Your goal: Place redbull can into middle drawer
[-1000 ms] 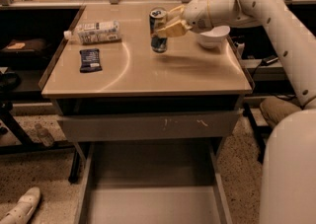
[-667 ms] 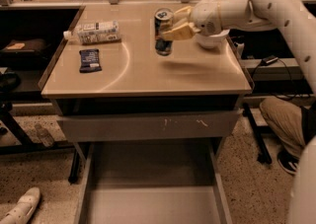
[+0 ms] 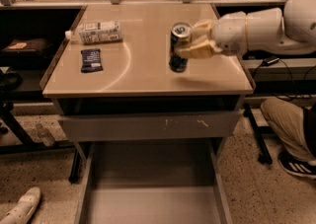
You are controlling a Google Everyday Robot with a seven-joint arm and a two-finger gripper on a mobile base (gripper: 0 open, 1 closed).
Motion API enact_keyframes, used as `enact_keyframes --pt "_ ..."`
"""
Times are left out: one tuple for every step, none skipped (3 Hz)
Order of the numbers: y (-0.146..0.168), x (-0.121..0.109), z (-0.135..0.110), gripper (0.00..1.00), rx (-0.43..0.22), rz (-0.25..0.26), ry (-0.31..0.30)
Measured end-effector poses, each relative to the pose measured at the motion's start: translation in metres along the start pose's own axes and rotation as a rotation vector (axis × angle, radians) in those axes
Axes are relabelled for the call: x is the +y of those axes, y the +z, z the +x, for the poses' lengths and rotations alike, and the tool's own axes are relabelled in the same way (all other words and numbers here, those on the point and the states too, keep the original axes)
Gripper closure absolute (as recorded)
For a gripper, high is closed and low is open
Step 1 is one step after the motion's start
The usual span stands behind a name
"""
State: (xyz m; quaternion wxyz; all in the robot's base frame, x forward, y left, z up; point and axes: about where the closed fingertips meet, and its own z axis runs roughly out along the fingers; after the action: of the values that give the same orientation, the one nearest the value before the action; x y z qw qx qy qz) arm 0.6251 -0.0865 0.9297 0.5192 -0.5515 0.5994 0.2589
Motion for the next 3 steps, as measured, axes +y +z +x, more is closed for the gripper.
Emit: enact_keyframes --pt "-0.034 0.047 0.013 1.0 0.025 0.046 0.006" --pt "-0.056 0.097 0.03 1.0 0.054 0.071 0.035" --pt "-0.071 0.166 0.051 1.0 0.073 0.085 0.097"
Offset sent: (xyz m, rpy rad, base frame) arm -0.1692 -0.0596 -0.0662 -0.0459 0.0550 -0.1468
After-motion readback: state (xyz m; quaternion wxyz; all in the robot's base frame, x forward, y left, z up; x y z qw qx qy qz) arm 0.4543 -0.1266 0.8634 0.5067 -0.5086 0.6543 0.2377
